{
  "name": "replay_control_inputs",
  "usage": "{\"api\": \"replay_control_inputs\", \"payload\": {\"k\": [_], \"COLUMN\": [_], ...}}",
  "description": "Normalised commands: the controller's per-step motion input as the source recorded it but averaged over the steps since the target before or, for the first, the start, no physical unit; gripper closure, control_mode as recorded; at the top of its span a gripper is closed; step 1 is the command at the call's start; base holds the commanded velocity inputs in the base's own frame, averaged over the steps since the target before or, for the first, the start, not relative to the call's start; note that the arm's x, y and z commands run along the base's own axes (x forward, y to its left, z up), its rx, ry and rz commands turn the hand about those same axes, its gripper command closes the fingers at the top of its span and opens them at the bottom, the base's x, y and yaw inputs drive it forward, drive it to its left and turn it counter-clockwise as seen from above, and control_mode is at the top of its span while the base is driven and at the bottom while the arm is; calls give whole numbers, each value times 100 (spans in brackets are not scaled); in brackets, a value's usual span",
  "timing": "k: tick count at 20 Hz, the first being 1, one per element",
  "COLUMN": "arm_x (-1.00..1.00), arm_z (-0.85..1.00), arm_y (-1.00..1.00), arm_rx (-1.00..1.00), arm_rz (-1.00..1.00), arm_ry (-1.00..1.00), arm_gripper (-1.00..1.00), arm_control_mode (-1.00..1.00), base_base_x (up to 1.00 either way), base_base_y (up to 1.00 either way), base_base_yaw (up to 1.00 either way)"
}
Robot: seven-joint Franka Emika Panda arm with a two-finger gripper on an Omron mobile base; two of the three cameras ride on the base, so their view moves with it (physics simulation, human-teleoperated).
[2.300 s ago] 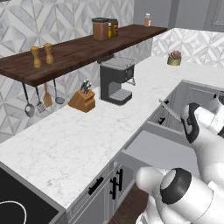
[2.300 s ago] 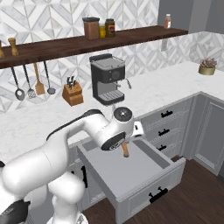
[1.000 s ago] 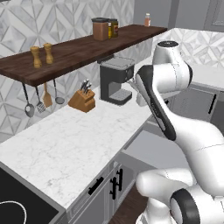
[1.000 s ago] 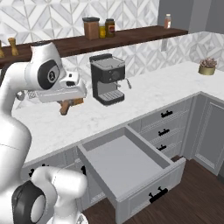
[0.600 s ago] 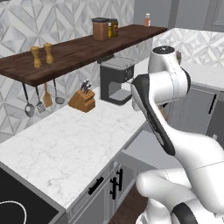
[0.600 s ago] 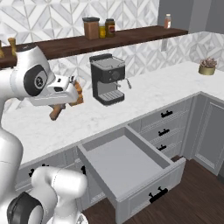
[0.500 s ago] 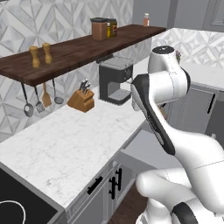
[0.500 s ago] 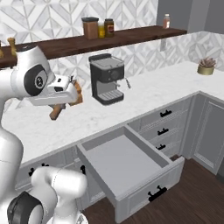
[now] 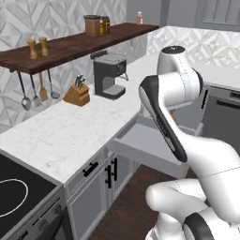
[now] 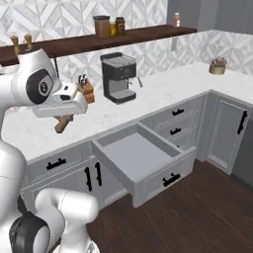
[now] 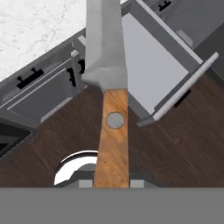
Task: Pick up the knife from the drawer and place it on the cutting board. Then place the meat from the plate to the cutting board.
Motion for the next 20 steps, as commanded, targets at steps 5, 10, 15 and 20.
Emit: {"api": "replay_control_inputs", "payload": {"k": [5, 10, 15, 20], "arm_x": [0, 0, 0, 0], "arm_z": [0, 0, 0, 0], "arm_y": [0, 0, 0, 0], "arm_rx": [0, 0, 0, 0], "arm_rz": [0, 0, 0, 0], "arm_ry": [0, 0, 0, 0], "arm_gripper": [100, 100, 100, 100], "arm_control_mode": [100, 100, 100, 100], "base_base_x": [-29, -12, -17, -20], "base_base_y": [-56, -47, -42, -24], "base_base_yaw": [-35, -44, -44, -54]}}
